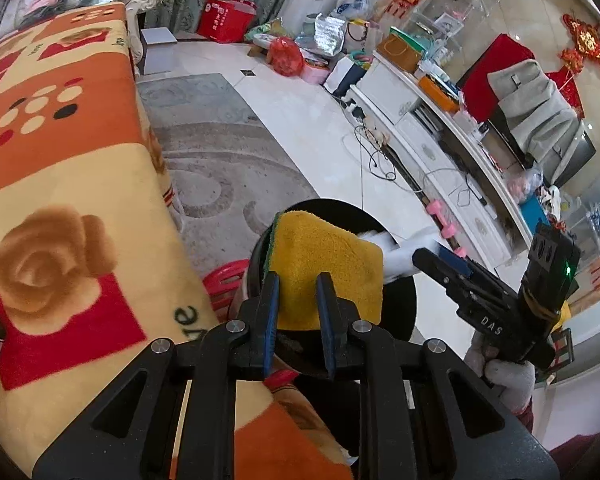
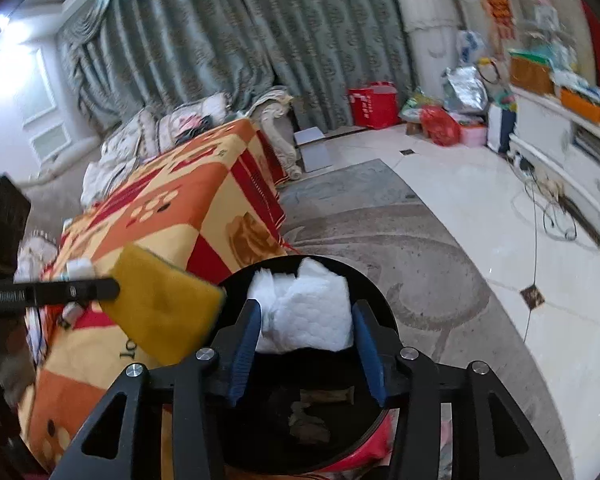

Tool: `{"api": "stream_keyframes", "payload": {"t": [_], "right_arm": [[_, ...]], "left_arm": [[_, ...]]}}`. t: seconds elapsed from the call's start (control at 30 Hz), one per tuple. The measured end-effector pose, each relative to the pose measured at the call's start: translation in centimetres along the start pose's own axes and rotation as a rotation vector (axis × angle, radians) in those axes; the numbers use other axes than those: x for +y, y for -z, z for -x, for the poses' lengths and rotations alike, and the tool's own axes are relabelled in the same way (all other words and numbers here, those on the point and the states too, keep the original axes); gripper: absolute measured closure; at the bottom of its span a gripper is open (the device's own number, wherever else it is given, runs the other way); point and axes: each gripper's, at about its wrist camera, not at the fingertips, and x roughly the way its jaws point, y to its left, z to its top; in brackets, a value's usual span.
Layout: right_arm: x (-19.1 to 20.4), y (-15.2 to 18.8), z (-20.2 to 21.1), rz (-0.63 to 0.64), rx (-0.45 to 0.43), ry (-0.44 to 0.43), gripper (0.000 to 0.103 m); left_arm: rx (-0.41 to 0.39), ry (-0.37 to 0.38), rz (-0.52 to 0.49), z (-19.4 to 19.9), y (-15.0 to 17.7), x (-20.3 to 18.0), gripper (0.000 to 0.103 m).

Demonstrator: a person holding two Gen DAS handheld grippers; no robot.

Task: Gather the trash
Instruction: 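Carry the sponge and tissue over the black bin and open both tools, then grasp the cream twisted wrapper with the left tool while the right tool grasps the green-white box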

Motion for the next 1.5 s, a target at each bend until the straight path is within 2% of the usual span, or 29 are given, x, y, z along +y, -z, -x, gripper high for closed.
{"api": "stream_keyframes", "payload": {"t": [0.07, 0.13, 0.2, 0.47, 0.7, 0.87, 1.0, 1.5], "right_arm": [[-0.4, -0.1, 0.1, -0.045, 0.008, -0.003, 0.047], [-0.3, -0.1, 0.7, -0.063, 0.005, -0.017, 0.041], [0.1, 0.0, 1.5, -0.058, 0.000, -0.013, 0.041], [2.8, 0.6, 2.8, -0.017, 0.055, 0.050, 0.041], [6.6, 1.8, 2.4, 0.044, 0.101, 0.076, 0.040], [9.3, 3.2, 1.3, 0.042, 0.153, 0.058, 0.040], [12.0, 4.1, 1.1, 0.048, 0.180, 0.031, 0.040], [23.8, 5.5, 0.1, 0.162, 0.204, -0.082, 0.038]], "left_arm": [[0.017, 0.012, 0.004, -0.3, 0.0, -0.1, 0.084], [0.025, 0.009, 0.009, -0.1, 0.3, -0.1, 0.078], [0.015, -0.004, 0.005, 0.5, 0.6, -0.1, 0.072], [-0.038, -0.098, 0.008, 5.1, 3.1, 1.0, 0.072], [-0.084, -0.265, 0.004, 9.5, 7.0, 3.5, 0.072], [-0.115, -0.383, 0.005, 11.6, 9.4, 6.2, 0.072], [-0.131, -0.431, 0.028, 13.2, 10.8, 8.3, 0.072], [-0.210, -0.526, 0.167, 19.5, 15.4, 14.3, 0.072]]}}
